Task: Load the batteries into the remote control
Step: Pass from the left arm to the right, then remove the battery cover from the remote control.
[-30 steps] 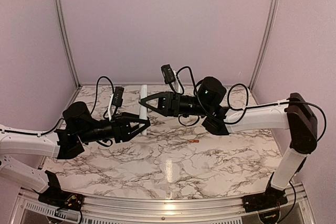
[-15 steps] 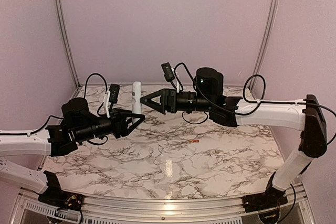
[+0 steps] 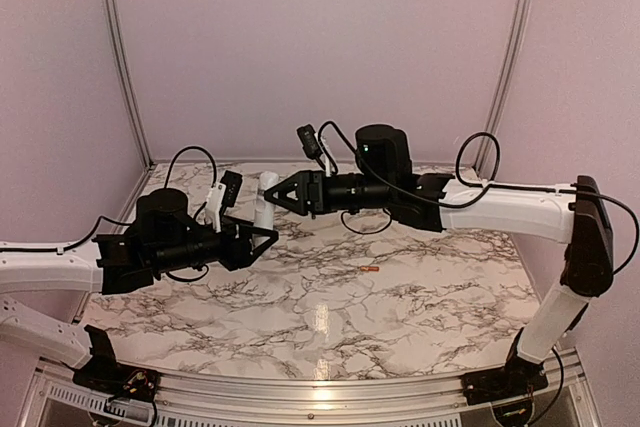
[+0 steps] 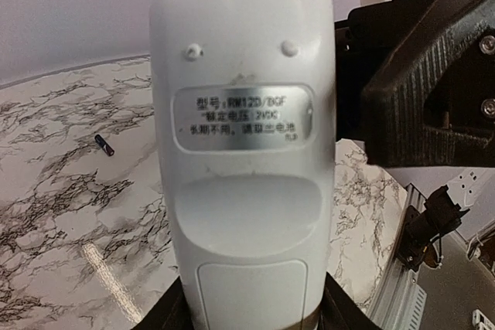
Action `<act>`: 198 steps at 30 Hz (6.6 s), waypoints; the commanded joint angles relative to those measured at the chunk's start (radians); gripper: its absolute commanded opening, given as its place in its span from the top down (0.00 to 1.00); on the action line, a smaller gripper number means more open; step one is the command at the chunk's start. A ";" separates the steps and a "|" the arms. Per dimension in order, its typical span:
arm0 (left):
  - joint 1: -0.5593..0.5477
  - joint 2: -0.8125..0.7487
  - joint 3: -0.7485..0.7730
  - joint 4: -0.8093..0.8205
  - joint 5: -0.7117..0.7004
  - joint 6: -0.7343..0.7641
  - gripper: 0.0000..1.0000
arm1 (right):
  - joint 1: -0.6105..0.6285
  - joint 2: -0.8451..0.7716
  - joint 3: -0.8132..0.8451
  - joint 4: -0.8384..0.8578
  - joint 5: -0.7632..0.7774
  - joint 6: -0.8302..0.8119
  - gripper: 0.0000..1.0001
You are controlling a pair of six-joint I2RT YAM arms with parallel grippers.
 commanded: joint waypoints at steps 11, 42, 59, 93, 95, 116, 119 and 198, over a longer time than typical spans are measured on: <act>-0.054 0.103 0.152 -0.111 -0.144 0.056 0.81 | 0.007 0.070 0.104 -0.191 0.092 -0.011 0.53; -0.056 -0.221 0.050 -0.240 -0.189 0.222 0.01 | -0.109 -0.063 -0.064 -0.056 -0.245 -0.047 0.97; -0.271 -0.111 0.062 -0.314 -0.355 0.621 0.05 | -0.139 -0.030 -0.135 -0.118 -0.414 -0.091 0.96; -0.325 0.113 0.152 -0.183 -0.407 0.771 0.14 | -0.163 0.067 -0.183 -0.005 -0.503 0.018 0.95; -0.326 0.124 0.159 -0.190 -0.400 0.774 0.15 | -0.160 0.067 -0.181 -0.010 -0.503 0.017 0.95; -0.329 0.169 0.194 -0.237 -0.420 0.814 0.14 | -0.143 0.078 -0.153 -0.043 -0.502 0.008 0.94; -0.331 0.187 0.208 -0.253 -0.410 0.816 0.14 | -0.141 0.081 -0.152 -0.043 -0.503 0.010 0.95; -0.331 0.165 0.188 -0.220 -0.345 0.820 0.10 | -0.130 0.109 -0.138 -0.040 -0.522 0.022 0.99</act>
